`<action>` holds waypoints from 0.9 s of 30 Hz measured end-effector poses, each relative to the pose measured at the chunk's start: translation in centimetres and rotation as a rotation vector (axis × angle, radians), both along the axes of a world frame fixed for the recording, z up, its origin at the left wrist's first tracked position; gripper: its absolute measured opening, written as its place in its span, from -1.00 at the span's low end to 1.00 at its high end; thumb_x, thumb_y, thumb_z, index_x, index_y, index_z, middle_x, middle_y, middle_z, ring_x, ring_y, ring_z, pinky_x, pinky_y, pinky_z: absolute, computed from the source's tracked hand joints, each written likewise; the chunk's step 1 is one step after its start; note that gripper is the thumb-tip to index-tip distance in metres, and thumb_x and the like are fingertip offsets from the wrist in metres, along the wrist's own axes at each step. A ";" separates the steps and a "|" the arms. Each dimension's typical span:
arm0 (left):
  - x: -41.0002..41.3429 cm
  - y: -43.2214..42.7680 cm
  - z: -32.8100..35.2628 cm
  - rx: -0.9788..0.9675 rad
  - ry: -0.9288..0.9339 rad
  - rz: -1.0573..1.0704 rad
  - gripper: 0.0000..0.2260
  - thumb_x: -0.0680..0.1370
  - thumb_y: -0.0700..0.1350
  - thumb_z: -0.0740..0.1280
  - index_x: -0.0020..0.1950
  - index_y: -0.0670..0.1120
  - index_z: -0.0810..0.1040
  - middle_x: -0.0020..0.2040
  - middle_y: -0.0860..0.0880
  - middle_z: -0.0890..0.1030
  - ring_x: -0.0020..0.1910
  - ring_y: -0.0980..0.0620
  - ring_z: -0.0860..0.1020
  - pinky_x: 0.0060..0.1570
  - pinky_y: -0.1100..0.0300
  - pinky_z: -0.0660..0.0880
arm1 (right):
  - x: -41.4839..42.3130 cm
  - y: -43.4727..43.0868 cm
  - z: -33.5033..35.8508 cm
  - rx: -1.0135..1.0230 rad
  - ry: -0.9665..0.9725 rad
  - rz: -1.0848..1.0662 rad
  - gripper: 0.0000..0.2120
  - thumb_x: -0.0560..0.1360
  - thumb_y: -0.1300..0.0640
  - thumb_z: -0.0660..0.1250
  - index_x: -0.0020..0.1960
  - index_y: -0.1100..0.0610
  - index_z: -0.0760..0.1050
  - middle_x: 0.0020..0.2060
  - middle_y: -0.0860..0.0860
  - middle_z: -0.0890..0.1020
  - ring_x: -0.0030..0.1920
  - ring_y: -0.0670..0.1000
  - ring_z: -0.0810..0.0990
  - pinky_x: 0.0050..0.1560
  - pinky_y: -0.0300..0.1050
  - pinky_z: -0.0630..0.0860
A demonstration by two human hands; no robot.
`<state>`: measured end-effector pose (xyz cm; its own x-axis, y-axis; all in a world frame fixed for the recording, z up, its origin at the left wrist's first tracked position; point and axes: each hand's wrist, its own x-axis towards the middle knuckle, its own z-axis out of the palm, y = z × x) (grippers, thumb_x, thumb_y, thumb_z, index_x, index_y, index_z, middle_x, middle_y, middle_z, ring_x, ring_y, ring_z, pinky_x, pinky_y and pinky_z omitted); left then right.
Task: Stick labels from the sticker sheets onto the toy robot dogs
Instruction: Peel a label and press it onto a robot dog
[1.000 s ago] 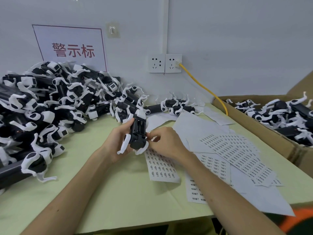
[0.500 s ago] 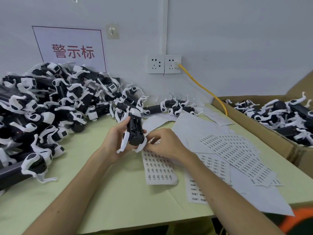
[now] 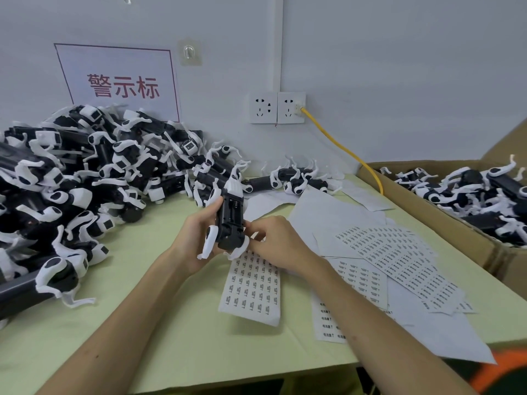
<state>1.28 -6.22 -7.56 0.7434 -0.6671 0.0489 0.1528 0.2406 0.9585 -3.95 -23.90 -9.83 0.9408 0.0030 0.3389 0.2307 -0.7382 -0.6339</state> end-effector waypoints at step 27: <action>-0.1 -0.1 0.0 -0.026 0.096 0.066 -0.43 0.59 0.17 0.28 0.46 -0.19 0.51 0.12 -0.17 0.64 -0.09 -0.08 0.69 -0.34 0.18 0.60 | 0.8 -0.2 -0.7 0.049 -0.050 -0.108 -0.79 0.62 0.06 0.35 -0.10 0.11 0.68 -0.25 -0.02 0.68 -0.23 -0.01 0.64 -0.14 0.01 0.59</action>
